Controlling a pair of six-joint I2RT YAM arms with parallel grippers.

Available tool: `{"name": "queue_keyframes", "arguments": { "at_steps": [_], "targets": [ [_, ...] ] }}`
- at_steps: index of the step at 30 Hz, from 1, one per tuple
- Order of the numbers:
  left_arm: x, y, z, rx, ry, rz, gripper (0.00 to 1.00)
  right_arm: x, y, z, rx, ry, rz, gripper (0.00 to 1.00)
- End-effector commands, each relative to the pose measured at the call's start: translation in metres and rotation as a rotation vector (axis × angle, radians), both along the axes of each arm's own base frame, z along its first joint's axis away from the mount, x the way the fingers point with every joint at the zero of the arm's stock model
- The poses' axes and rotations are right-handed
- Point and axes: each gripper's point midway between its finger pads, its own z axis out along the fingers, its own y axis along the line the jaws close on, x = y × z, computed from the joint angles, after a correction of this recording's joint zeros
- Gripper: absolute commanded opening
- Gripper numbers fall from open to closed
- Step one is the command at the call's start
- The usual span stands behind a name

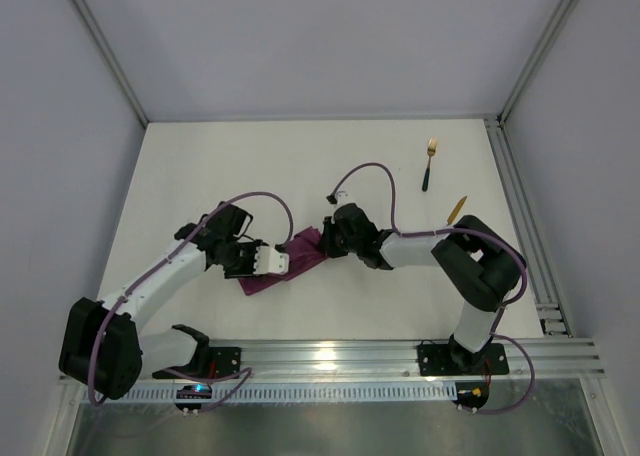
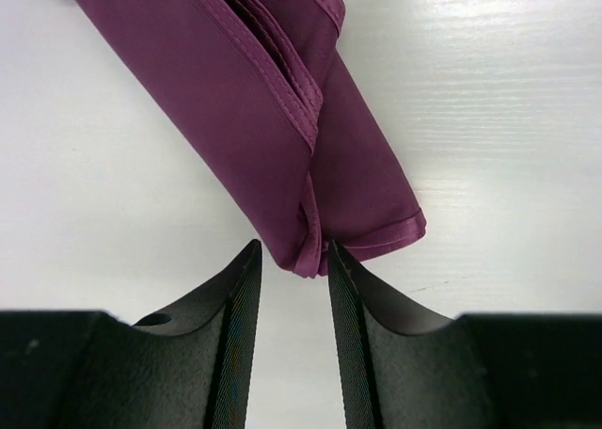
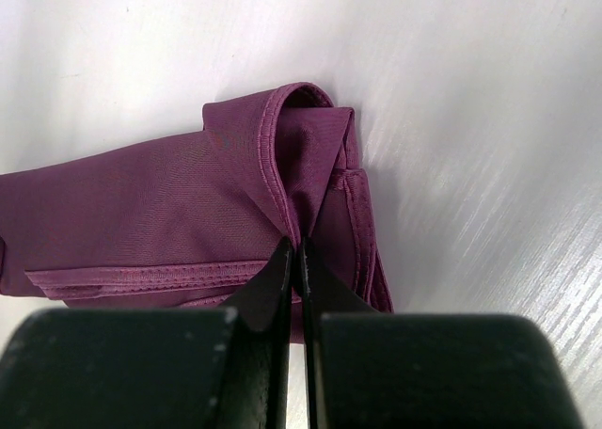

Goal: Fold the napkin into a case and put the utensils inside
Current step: Smooth out the smaller rectangle-folded napkin at the center of the board, then pick up the smaller rectangle-folded napkin from the center of the board.

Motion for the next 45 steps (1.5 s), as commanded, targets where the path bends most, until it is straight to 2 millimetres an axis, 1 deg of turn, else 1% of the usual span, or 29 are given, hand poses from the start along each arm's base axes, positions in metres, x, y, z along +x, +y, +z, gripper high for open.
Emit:
{"name": "queue_keyframes", "arguments": {
  "at_steps": [1, 4, 5, 6, 7, 8, 9, 10, 11, 12, 15, 16, 17, 18, 19, 20, 21, 22, 24, 26, 28, 29, 32, 35, 36, 37, 39, 42, 45],
  "targets": [
    [-0.012, -0.012, 0.028, -0.078, 0.037, -0.021, 0.37, -0.005, -0.004, 0.005, -0.014, 0.005, -0.011, 0.04],
    [-0.012, -0.017, 0.035, -0.106, 0.037, -0.016, 0.37, -0.004, -0.003, 0.008, -0.014, 0.004, -0.011, 0.04],
    [-0.010, -0.020, 0.037, -0.119, 0.031, -0.008, 0.40, -0.004, -0.003, 0.008, -0.013, 0.004, -0.011, 0.04],
    [-0.008, -0.023, 0.038, -0.132, 0.033, 0.030, 0.41, -0.004, -0.003, 0.009, -0.010, 0.006, -0.012, 0.04],
    [0.001, -0.034, 0.042, -0.158, -0.005, 0.032, 0.42, -0.004, -0.003, 0.009, -0.009, 0.005, -0.014, 0.04],
    [0.005, -0.039, 0.044, -0.171, -0.021, 0.049, 0.45, -0.004, -0.003, 0.010, -0.005, 0.004, -0.016, 0.04],
    [0.005, -0.049, 0.043, -0.184, -0.015, 0.074, 0.64, -0.005, -0.003, 0.010, -0.002, 0.007, -0.017, 0.04],
    [0.012, -0.059, 0.045, -0.208, -0.048, 0.073, 0.99, -0.005, -0.002, 0.011, 0.000, 0.007, -0.017, 0.04],
    [0.015, -0.065, 0.044, -0.214, -0.058, 0.076, 0.99, -0.005, -0.002, 0.011, 0.003, 0.010, -0.017, 0.04],
    [0.015, -0.071, 0.038, -0.211, -0.040, 0.095, 0.99, -0.006, -0.002, 0.011, 0.009, 0.014, -0.021, 0.04],
    [0.020, -0.087, 0.031, -0.194, -0.078, 0.083, 0.99, -0.009, 0.000, 0.012, 0.028, 0.025, -0.018, 0.04],
    [0.019, -0.095, 0.026, -0.183, -0.075, 0.081, 0.99, -0.010, 0.000, 0.014, 0.038, 0.029, -0.022, 0.04],
    [0.017, -0.099, 0.024, -0.179, -0.073, 0.081, 0.99, -0.010, 0.000, 0.014, 0.042, 0.031, -0.023, 0.04],
    [0.012, -0.107, 0.021, -0.173, -0.068, 0.063, 0.99, -0.012, -0.001, 0.013, 0.044, 0.036, -0.026, 0.04],
    [0.009, -0.109, 0.012, -0.152, -0.047, 0.071, 0.99, -0.012, 0.000, 0.014, 0.055, 0.040, -0.032, 0.04],
    [0.011, -0.110, 0.009, -0.132, -0.061, 0.077, 0.99, -0.013, 0.000, 0.016, 0.062, 0.039, -0.031, 0.04],
    [0.006, -0.115, 0.005, -0.116, -0.059, 0.062, 0.99, -0.013, -0.002, 0.014, 0.057, 0.043, -0.034, 0.04],
    [0.005, -0.116, -0.002, -0.096, -0.055, 0.074, 0.99, -0.015, -0.002, 0.014, 0.059, 0.045, -0.034, 0.04],
    [0.009, -0.120, -0.006, -0.084, -0.078, 0.102, 0.99, -0.014, -0.003, 0.014, 0.060, 0.046, -0.047, 0.04],
    [0.014, -0.119, -0.013, -0.066, -0.072, 0.180, 0.99, -0.014, -0.004, 0.012, 0.058, 0.050, -0.053, 0.04],
    [0.020, -0.122, -0.014, -0.060, -0.075, 0.219, 0.99, -0.015, -0.004, 0.011, 0.060, 0.052, -0.052, 0.04],
    [0.019, -0.122, -0.020, -0.045, -0.058, 0.237, 0.99, -0.014, -0.003, 0.012, 0.062, 0.052, -0.052, 0.04],
    [0.019, -0.118, -0.028, -0.013, -0.053, 0.246, 0.99, -0.014, -0.003, 0.013, 0.067, 0.054, -0.054, 0.04],
    [0.018, -0.108, -0.040, 0.032, -0.062, 0.261, 0.99, -0.015, -0.003, 0.014, 0.072, 0.052, -0.053, 0.04],
    [0.018, -0.108, -0.039, 0.022, -0.068, 0.256, 0.99, -0.015, -0.002, 0.017, 0.076, 0.048, -0.051, 0.04],
    [0.015, -0.107, -0.043, 0.020, -0.064, 0.249, 0.99, -0.014, -0.002, 0.017, 0.078, 0.049, -0.050, 0.04],
    [0.013, -0.107, -0.043, 0.009, -0.068, 0.235, 0.99, -0.015, -0.001, 0.018, 0.079, 0.046, -0.043, 0.04],
    [0.011, -0.106, -0.045, 0.013, -0.067, 0.216, 0.93, -0.015, 0.000, 0.020, 0.083, 0.046, -0.035, 0.04],
    [0.003, -0.108, -0.049, 0.010, -0.025, 0.181, 0.72, -0.016, 0.001, 0.024, 0.088, 0.043, -0.027, 0.04]
  ]
}}
